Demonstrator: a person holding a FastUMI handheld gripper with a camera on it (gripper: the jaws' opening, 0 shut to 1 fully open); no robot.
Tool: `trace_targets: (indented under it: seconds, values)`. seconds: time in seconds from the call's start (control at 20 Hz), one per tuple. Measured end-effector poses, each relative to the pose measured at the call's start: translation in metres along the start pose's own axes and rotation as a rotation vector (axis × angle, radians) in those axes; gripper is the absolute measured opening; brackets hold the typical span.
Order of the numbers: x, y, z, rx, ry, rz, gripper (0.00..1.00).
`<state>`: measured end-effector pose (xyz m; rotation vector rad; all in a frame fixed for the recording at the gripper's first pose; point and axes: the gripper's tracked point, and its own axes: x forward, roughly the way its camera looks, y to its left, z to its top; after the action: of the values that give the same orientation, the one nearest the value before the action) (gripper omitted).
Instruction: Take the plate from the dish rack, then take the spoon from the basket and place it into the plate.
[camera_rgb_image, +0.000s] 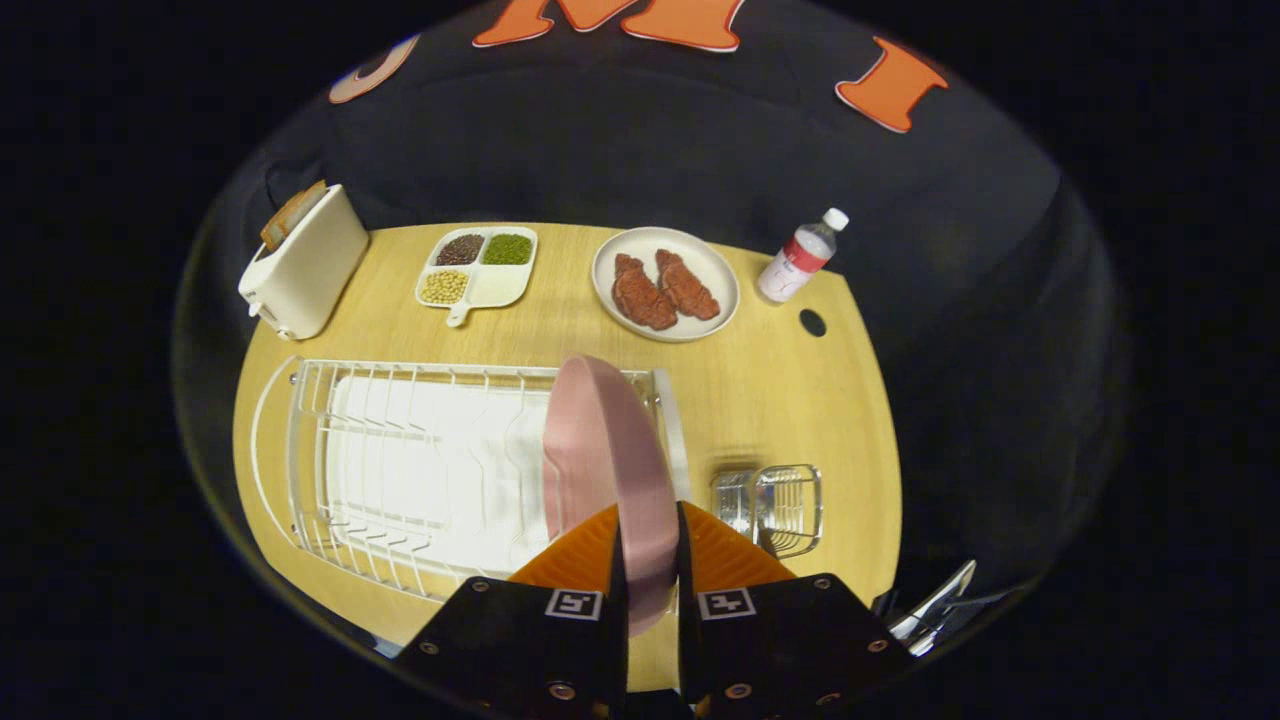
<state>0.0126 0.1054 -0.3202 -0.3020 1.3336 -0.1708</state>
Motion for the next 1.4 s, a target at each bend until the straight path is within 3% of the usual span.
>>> trace_targets:
  seconds: [0.5, 0.8, 1.15, 1.4]
  values:
    - [-0.026, -0.014, 0.014, -0.067, -0.078, -0.179, 0.17]
    - [-0.052, -0.025, 0.020, 0.028, -0.121, -0.116, 0.17]
    - [-0.083, -0.023, -0.011, 0.138, -0.114, 0.113, 0.17]
    - [-0.095, -0.004, -0.059, 0.176, -0.043, 0.343, 0.17]
